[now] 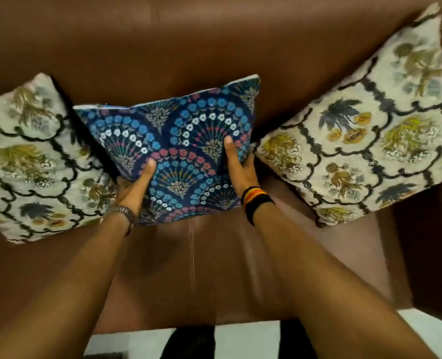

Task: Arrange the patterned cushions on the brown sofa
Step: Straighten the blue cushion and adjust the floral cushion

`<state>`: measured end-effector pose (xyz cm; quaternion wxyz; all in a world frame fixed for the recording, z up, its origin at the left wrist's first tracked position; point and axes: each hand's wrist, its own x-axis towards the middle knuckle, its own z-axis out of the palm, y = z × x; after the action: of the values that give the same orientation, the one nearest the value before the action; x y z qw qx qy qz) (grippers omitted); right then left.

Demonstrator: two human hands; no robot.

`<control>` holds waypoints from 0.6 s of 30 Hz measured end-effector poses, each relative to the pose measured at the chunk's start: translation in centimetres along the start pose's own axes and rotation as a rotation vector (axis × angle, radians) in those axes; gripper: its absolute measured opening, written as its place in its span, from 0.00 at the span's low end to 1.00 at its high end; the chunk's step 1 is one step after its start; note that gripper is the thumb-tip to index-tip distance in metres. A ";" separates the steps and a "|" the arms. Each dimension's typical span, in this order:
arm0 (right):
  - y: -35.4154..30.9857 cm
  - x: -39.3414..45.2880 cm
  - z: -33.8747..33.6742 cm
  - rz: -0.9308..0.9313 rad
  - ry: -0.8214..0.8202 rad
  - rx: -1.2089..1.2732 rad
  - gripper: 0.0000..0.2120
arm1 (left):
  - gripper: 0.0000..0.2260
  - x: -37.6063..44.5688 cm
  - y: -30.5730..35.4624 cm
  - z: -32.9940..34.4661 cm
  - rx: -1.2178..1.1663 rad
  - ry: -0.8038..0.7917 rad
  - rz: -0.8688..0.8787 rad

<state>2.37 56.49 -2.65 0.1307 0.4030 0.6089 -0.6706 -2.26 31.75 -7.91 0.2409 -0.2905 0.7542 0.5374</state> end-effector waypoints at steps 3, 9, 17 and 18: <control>-0.4 -1.9 2.7 -0.140 0.110 -0.059 0.58 | 0.61 -0.5 -0.1 -1.0 -0.038 -0.058 -0.080; -4.9 -3.0 5.3 -0.435 0.185 -0.308 0.46 | 0.41 -1.9 -0.6 -0.8 -0.435 -0.233 -0.136; -5.6 -0.3 2.6 -0.558 0.224 -0.331 0.36 | 0.51 -2.0 -0.1 3.4 -0.568 -0.328 -0.159; -5.4 -0.3 2.3 -0.571 0.243 -0.333 0.38 | 0.51 -2.2 -0.1 4.0 -0.572 -0.346 -0.168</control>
<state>-1.97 55.48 1.25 -0.0717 0.2664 0.8093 -0.5186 -0.35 35.90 -7.71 0.3176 -0.3119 0.4944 0.7465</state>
